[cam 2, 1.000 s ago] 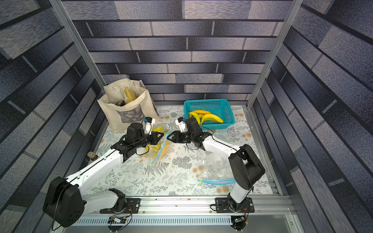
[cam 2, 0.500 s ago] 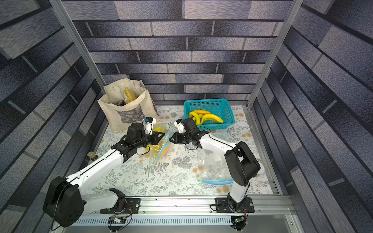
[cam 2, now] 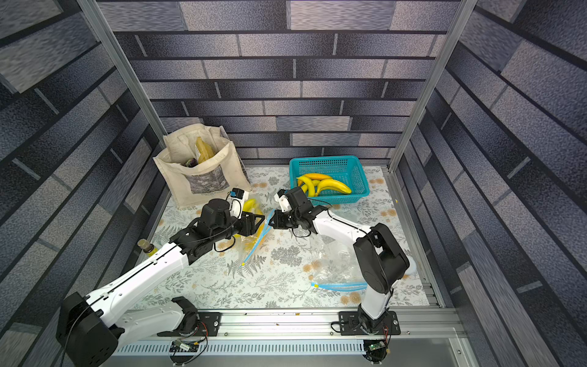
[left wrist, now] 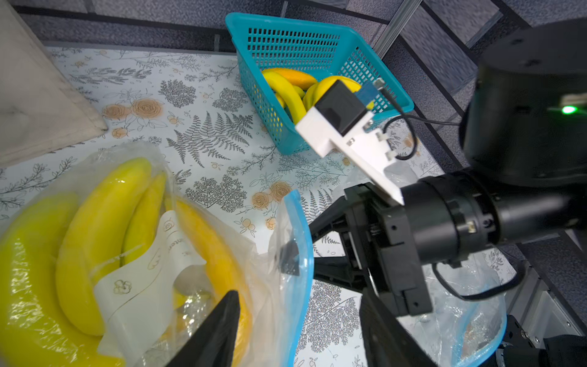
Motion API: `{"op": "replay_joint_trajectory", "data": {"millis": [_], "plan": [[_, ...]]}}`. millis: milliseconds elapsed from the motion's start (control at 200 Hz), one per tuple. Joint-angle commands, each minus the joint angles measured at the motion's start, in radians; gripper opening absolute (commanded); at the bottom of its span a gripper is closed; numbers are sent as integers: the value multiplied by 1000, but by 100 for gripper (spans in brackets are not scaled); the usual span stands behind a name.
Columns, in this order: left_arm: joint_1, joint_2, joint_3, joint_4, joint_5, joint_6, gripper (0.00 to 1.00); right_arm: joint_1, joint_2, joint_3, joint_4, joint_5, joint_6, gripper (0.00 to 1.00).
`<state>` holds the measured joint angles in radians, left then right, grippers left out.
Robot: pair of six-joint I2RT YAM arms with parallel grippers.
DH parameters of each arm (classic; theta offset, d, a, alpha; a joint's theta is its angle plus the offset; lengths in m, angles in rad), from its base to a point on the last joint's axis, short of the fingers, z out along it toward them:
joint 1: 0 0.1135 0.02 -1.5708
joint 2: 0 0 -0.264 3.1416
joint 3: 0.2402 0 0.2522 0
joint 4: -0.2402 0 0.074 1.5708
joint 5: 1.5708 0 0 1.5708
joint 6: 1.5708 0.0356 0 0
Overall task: Open the zip-top bag and take out the banana
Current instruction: Open the zipper of the food storage bag at the center of the board.
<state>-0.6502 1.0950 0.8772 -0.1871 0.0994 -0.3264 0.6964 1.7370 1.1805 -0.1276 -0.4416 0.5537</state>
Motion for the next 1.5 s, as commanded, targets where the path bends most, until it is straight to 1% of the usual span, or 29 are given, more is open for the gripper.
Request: {"op": "replay_joint_trajectory", "data": {"millis": [0, 55, 90, 130, 220, 336, 411, 676, 826, 917, 1187, 1312, 1493], "plan": [[-112, -15, 50, -123, -202, 101, 59, 6, -22, 30, -29, 20, 7, 0], [-170, 2, 50, -146, -262, 117, 55, 5, -22, 30, -29, 19, 9, 0], [-196, 15, 49, -152, -278, 119, 52, 6, -21, 31, -28, 19, 12, 0], [-216, 34, 46, -157, -283, 121, 51, 6, -21, 29, -26, 18, 13, 0], [-242, 86, 50, -169, -334, 116, 49, 6, -22, 23, -17, 16, 18, 0], [-246, 138, 67, -186, -400, 105, 48, 6, -25, 20, -11, 8, 27, 0], [-246, 147, 68, -178, -432, 98, 48, 6, -29, 19, -9, 6, 27, 0], [-247, 204, 70, -156, -458, 91, 48, 6, -34, 15, -3, -5, 34, 0], [-241, 238, 81, -138, -469, 93, 44, 5, -43, 8, -2, -5, 37, 0], [-241, 256, 93, -144, -499, 90, 42, 6, -49, 3, -4, -3, 35, 0], [-223, 258, 96, -132, -527, 75, 33, 5, -63, -34, -7, 4, 23, 0], [-219, 250, 90, -125, -529, 72, 32, 6, -65, -45, -16, 11, 13, 0], [-216, 261, 95, -135, -527, 72, 29, 5, -71, -51, -3, 0, 22, 0]]}}
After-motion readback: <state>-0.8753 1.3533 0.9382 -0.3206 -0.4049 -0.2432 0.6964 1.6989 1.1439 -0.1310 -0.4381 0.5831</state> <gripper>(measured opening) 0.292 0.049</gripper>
